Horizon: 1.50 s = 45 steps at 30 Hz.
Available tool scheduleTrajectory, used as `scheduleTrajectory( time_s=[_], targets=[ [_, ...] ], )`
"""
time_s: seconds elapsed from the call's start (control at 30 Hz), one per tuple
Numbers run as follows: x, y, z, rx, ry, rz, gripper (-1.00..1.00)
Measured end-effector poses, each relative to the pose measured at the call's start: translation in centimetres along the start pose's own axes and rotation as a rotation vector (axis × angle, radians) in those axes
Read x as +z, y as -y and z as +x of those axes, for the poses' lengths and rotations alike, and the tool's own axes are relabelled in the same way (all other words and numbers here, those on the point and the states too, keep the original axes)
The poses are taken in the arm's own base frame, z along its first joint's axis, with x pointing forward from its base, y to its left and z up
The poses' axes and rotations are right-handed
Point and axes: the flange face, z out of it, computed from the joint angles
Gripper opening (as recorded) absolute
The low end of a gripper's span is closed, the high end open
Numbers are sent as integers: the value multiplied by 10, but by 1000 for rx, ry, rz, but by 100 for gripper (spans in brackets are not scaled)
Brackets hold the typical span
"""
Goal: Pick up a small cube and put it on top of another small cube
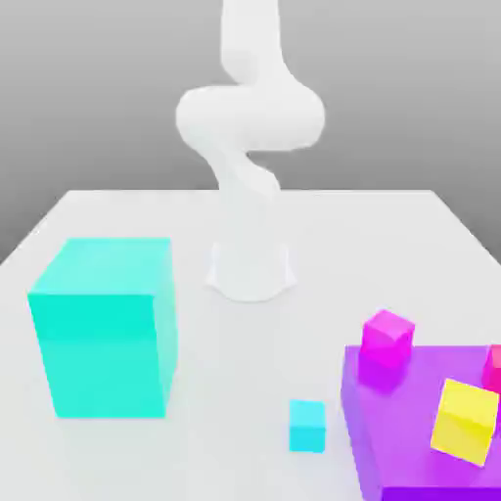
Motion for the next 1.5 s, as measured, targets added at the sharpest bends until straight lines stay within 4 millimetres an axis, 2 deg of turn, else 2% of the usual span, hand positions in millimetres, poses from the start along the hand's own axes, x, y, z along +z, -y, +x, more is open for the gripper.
scheduleTrajectory(
  time_s=[0.2,0.4,0.57,0.73,0.9,1.1,1.13,1.37,1.5],
  targets=[
    [114,-6,-32,-296,151,-64,0],
    [211,-26,-85,-583,313,-93,0],
    [279,-53,-140,-821,456,-91,0],
    [331,-88,-203,-1057,607,-63,0],
    [367,-132,-267,-1282,764,-13,0],
    [412,-163,-304,-1320,794,-1,0],
    [418,-167,-309,-1321,794,-1,-100],
    [419,-168,-310,-1320,796,-1,-100],
    [394,-152,-291,-1321,796,-1,-100]
  ],
)
